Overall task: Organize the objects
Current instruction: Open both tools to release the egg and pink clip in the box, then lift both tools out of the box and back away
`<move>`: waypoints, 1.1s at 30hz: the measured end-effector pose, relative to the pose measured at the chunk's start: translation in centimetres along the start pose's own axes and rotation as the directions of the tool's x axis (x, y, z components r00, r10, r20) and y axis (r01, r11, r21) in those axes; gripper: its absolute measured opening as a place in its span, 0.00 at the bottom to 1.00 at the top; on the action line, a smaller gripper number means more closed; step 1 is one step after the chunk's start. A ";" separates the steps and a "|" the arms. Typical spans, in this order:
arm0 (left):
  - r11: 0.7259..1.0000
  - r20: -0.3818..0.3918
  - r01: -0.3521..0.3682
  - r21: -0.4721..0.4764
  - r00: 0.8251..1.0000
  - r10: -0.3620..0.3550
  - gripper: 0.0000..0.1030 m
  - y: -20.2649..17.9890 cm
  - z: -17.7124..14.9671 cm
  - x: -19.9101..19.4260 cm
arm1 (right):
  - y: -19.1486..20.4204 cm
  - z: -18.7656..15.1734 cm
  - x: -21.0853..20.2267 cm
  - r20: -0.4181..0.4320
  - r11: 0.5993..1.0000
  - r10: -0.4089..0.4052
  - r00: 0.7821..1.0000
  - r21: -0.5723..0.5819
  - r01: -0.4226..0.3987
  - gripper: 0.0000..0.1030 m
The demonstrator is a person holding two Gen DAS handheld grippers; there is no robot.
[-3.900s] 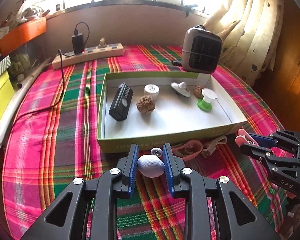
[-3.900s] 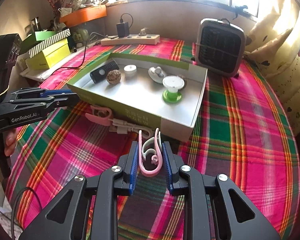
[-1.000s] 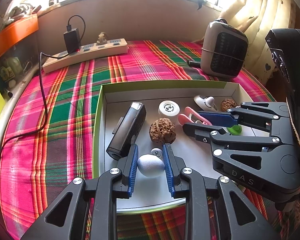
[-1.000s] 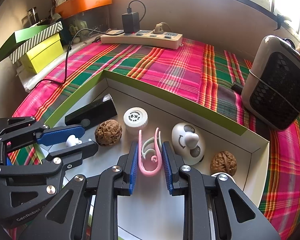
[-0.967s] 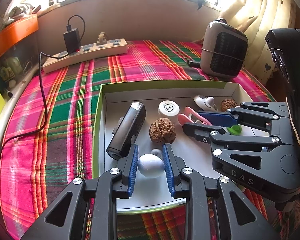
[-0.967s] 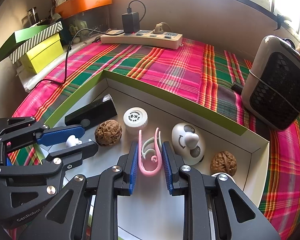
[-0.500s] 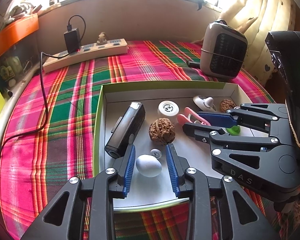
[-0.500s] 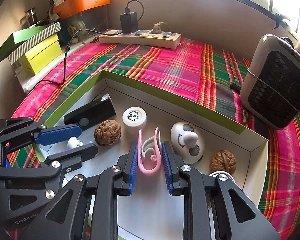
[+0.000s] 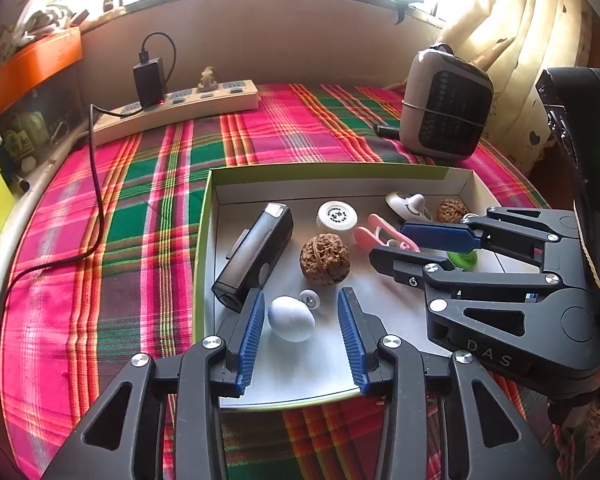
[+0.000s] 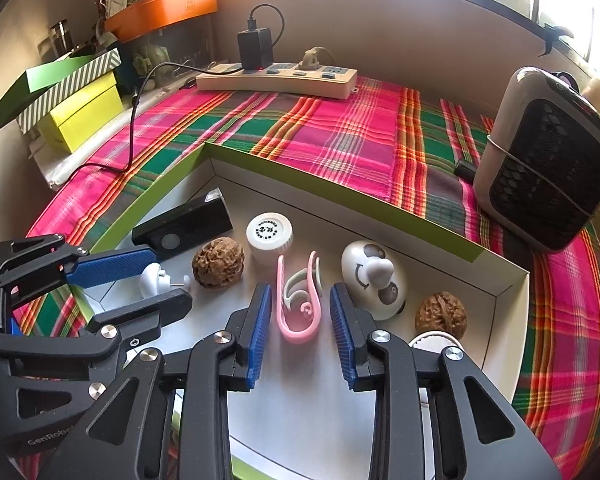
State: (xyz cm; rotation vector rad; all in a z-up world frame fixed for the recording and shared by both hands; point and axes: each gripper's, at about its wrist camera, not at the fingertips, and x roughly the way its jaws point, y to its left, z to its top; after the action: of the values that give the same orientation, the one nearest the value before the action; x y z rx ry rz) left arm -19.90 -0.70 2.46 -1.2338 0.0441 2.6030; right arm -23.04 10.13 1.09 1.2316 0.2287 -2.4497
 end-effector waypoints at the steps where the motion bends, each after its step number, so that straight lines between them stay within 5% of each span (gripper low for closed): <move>1: 1.000 0.003 0.001 0.002 1.000 -0.001 0.36 0.0 0.0 -0.1 | 0.0 0.0 -0.1 0.002 1.000 0.000 1.000 0.001 0.000 0.31; 33: 1.000 0.074 0.003 -0.012 0.997 -0.002 0.36 -0.4 -2.4 -5.2 | 0.4 -3.4 -6.8 0.111 0.999 -0.036 0.993 0.033 0.033 0.36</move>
State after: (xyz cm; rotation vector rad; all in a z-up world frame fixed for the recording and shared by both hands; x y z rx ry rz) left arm -14.81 -1.75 4.89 -1.1394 0.0128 2.6484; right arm -16.72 12.68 4.47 1.1080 0.1822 -2.5515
